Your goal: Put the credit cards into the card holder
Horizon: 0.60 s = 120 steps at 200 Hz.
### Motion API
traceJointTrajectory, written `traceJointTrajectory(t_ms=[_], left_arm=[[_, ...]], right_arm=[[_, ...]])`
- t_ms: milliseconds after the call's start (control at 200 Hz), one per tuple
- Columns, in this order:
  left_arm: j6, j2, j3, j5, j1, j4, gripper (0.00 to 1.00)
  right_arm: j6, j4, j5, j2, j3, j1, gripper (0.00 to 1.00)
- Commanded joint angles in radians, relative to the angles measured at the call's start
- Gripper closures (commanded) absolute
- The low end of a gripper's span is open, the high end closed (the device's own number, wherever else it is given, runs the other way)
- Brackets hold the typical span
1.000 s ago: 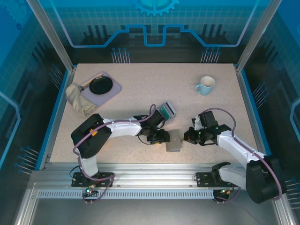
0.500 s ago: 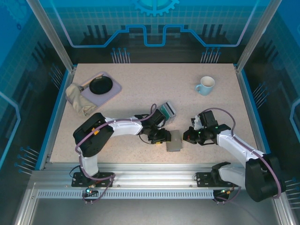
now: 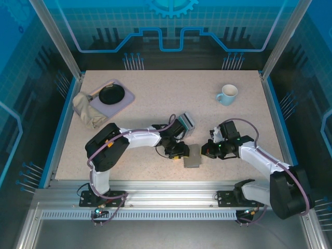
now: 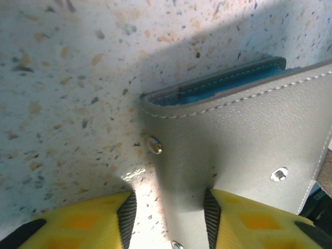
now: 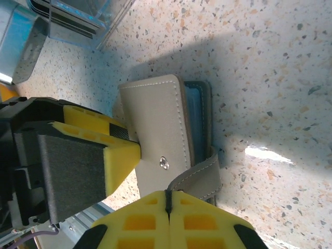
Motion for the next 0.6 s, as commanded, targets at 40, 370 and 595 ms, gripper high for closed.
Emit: traceJointTrajectory(t_ms=[40,370,595], left_arm=[[0.055,0.115,0.01,-0.048,-0.064,-0.02,0.59],[0.071,0.128,0.043,-0.084,-0.079,-0.063,0.56],[0.061,0.125,0.043,-0.08,-0.084,-0.044,0.57]], right_arm=[[-0.036,-0.046,0.032,0.007,0.046,-0.013,0.99],[-0.042,-0.031,-0.014,0.043,0.09,0.021,0.99],[-0.031,0.031,-0.057,0.144,0.106,0.082,1.0]])
